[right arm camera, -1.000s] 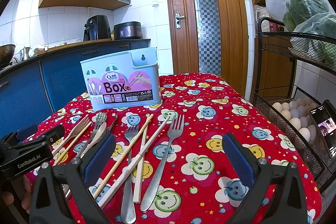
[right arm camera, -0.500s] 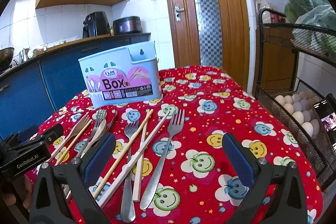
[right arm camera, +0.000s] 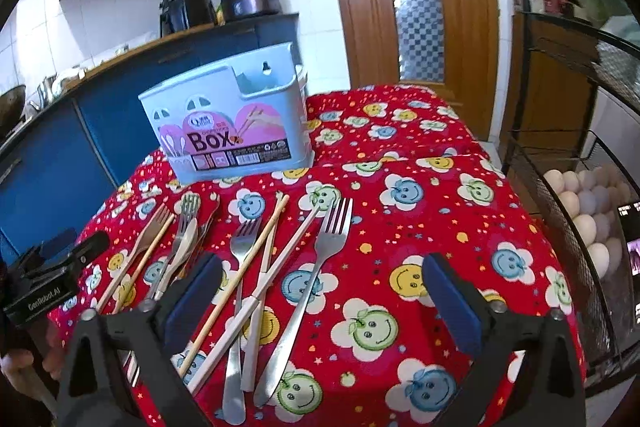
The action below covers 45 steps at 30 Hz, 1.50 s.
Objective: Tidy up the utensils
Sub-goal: 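Lower the left tool toward a chopstick while the right tool lowers toward a utensil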
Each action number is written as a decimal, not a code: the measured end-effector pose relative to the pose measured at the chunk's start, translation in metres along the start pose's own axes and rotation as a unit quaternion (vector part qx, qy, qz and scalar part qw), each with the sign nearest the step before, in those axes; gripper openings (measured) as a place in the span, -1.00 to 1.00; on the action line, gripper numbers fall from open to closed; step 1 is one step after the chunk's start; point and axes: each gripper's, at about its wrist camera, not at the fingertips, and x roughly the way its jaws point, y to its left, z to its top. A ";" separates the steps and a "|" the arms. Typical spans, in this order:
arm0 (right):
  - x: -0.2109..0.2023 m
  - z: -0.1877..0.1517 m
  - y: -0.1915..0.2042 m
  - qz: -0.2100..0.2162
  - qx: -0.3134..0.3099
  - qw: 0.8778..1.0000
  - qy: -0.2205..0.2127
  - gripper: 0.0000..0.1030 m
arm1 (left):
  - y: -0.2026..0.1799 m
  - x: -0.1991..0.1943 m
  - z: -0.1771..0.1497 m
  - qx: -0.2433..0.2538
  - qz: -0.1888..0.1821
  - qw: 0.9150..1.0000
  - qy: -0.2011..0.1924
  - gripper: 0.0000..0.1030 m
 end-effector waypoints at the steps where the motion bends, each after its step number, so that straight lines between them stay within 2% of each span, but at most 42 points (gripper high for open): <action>1: 0.004 0.002 0.000 -0.001 -0.006 1.000 0.010 0.80 | -0.001 0.003 0.002 0.005 -0.002 1.000 0.005 0.79; 9: 0.032 0.014 -0.010 0.001 -0.006 0.998 0.070 0.41 | -0.003 0.027 0.012 0.037 -0.012 0.998 0.040 0.77; 12: 0.044 0.018 -0.013 0.006 0.001 0.996 0.092 0.27 | -0.005 0.037 0.015 0.051 -0.021 0.997 0.054 0.70; 17: 0.067 0.022 -0.014 0.011 0.004 0.992 0.124 0.01 | -0.006 0.058 0.018 0.066 -0.040 0.993 0.087 0.43; 24: 0.084 0.032 -0.017 0.010 0.003 0.991 0.134 -0.28 | -0.002 0.081 0.025 0.061 -0.082 0.988 0.118 0.14; 29: 0.094 0.037 -0.020 0.027 0.007 0.990 0.142 -0.49 | -0.004 0.087 0.029 0.059 -0.113 0.983 0.131 -0.33; 32: 0.099 0.041 -0.020 0.041 0.005 0.988 0.149 -0.59 | -0.008 0.089 0.030 0.068 -0.123 0.980 0.139 -0.52; 35: 0.103 0.044 -0.022 0.051 0.009 0.987 0.153 -0.74 | -0.011 0.090 0.031 0.071 -0.129 0.979 0.144 -0.64; 40: 0.102 0.048 -0.033 0.083 0.041 0.983 0.157 -0.85 | -0.009 0.094 0.032 0.051 -0.145 0.976 0.156 -0.86; 45: 0.094 0.050 -0.037 0.098 0.046 0.983 0.147 -0.92 | -0.007 0.094 0.035 0.037 -0.140 0.977 0.155 -0.91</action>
